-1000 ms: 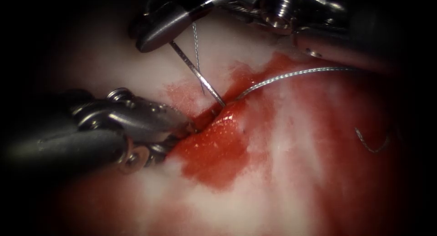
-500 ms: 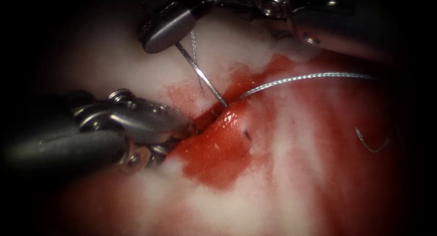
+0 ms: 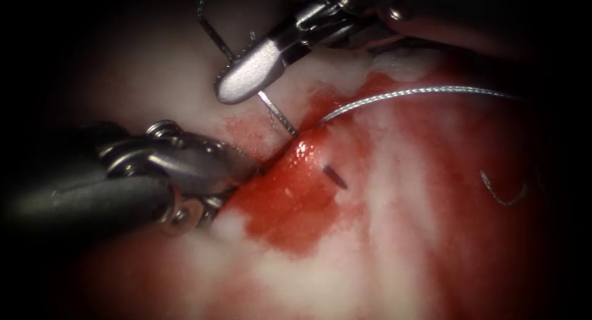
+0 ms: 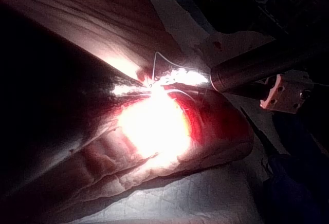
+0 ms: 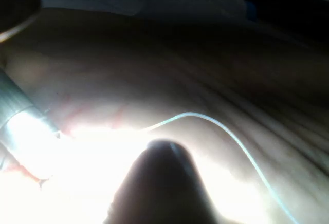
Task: Wound Closure
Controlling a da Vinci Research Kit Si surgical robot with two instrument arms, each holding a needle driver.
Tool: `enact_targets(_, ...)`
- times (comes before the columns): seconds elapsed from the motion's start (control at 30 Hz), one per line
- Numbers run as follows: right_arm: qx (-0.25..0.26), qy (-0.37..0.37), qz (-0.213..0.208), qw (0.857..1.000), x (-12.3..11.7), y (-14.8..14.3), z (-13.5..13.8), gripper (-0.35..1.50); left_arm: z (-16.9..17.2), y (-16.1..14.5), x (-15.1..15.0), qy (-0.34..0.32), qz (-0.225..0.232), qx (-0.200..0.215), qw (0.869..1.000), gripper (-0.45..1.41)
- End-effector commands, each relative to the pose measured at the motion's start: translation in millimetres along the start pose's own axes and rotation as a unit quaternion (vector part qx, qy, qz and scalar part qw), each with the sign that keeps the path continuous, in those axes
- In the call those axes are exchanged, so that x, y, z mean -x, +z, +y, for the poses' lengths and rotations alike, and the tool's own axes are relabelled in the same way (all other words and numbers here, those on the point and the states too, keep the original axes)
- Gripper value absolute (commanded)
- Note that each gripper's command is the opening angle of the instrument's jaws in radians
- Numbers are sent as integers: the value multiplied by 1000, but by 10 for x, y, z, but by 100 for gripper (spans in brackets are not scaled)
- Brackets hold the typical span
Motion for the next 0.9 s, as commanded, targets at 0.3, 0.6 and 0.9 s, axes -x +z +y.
enact_targets(0.3,-41,189,32,981,17,6,3,-35,0,0,12,-1,0,-2,1000,-45)
enact_targets(0.6,-48,311,77,946,35,5,3,-35,2,-1,13,0,3,-5,1000,-45)
enact_targets(0.9,-47,310,78,946,40,-6,2,-35,7,-17,29,66,-24,19,997,64)
